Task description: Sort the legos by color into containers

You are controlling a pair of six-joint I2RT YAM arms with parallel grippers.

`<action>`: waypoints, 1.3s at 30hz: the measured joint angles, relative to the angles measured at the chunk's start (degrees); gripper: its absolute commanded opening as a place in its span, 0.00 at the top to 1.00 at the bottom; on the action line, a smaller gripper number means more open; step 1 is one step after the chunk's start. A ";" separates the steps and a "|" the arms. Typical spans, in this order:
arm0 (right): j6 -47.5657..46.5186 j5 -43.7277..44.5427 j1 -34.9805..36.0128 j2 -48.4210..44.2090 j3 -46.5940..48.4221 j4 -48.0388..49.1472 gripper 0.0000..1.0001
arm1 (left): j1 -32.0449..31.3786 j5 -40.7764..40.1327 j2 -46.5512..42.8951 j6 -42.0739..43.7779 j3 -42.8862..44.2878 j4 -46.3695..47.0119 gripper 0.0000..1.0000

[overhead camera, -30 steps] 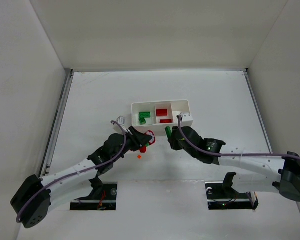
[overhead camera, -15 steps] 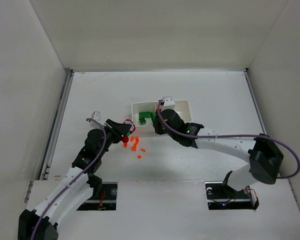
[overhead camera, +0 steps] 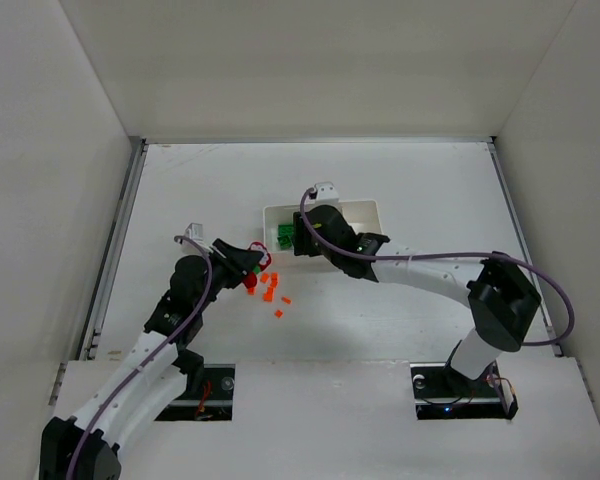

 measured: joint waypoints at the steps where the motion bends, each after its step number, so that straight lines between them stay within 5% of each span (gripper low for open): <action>1: -0.22 0.00 -0.02 0.04 0.02 0.13 0.39 | -0.09 0.07 0.44 -0.04 0.00 0.20 0.82; 10: -0.59 0.70 3.02 -7.91 -7.13 3.80 0.49 | -2.69 0.48 4.92 -1.73 0.13 3.48 0.82; 18: -0.92 -4.20 8.17 -22.84 -24.24 13.79 0.25 | -3.26 6.10 6.91 -5.84 0.37 8.50 0.80; 26: 10.88 -12.74 -0.81 -35.32 -33.88 21.16 0.13 | -5.68 12.48 12.63 -12.66 0.72 18.32 0.79; 34: 25.64 -18.38 -2.38 -33.20 -36.02 32.96 0.12 | -9.57 13.44 18.91 -18.05 0.76 29.27 0.79; 39: 32.39 -19.98 -3.23 -29.86 -37.57 37.38 0.22 | -9.88 13.38 20.63 -20.63 0.74 34.64 0.79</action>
